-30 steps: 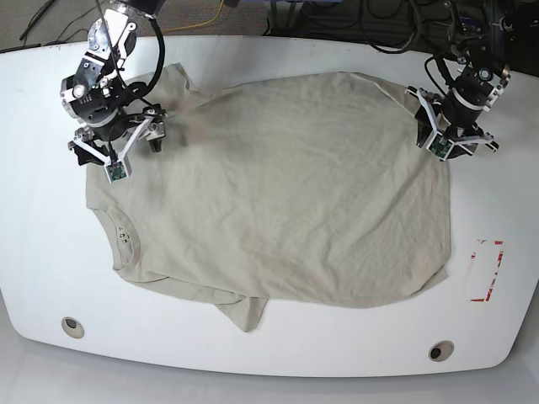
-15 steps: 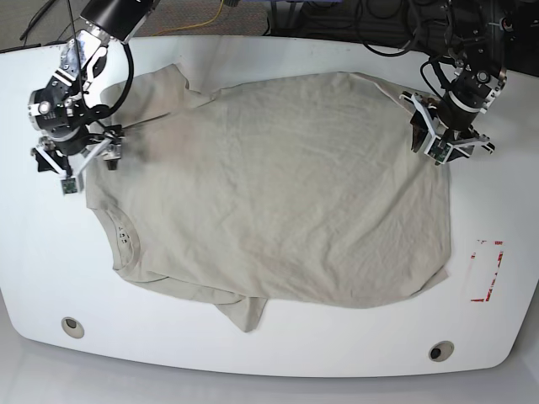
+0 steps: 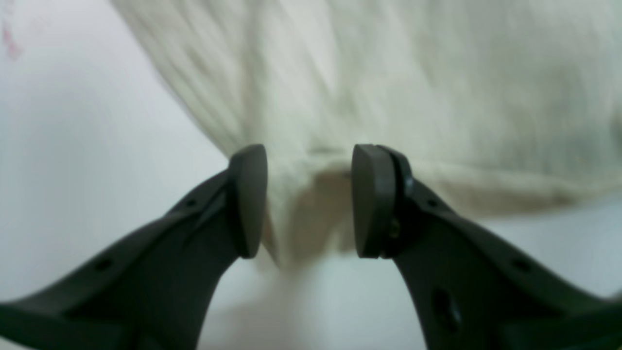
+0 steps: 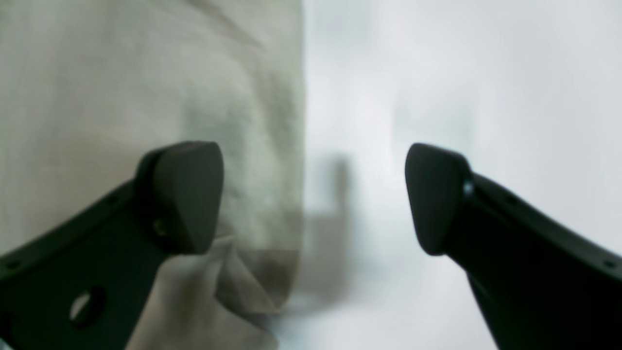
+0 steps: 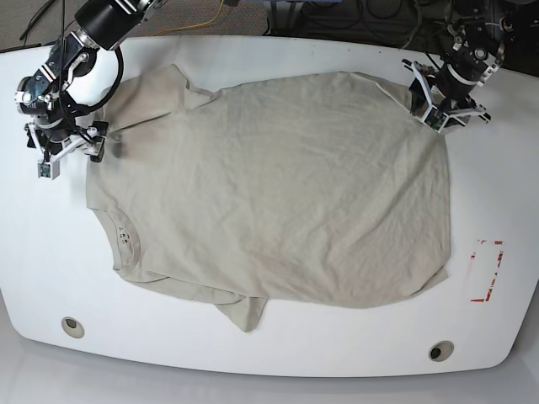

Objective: Layout the t-shirt on the table in an organized manner, then fold the t-shirt properly
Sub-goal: 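Move both grippers over the shirt shoulders and adjust the fabric, then close both grippers on the shirt edge at the shoulders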

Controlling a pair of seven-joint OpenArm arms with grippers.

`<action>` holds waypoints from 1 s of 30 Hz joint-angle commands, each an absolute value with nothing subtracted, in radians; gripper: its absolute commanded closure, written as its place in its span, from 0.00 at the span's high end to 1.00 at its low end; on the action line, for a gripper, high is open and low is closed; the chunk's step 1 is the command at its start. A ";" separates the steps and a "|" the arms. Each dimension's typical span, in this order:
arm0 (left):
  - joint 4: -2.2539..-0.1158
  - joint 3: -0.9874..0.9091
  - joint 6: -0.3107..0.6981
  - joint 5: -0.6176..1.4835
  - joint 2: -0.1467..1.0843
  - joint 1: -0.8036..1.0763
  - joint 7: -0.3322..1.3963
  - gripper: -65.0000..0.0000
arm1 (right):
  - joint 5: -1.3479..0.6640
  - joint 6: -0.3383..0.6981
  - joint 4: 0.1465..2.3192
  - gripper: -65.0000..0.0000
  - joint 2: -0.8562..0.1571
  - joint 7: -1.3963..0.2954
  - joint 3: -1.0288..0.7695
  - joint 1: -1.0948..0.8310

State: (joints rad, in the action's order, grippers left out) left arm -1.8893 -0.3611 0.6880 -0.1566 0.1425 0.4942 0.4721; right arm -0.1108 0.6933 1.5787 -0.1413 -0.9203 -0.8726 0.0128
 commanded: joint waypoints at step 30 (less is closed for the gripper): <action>-1.911 -0.367 0.679 -0.147 0.156 0.510 0.450 0.41 | -0.472 0.694 1.497 0.87 -0.156 -0.905 -0.848 -0.186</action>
State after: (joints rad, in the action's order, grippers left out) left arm -1.8900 -0.3618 0.6857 -0.1566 0.1452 0.5098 0.4713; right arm -0.4664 0.6998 1.4872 -0.1448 -0.8780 -0.8452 -0.1665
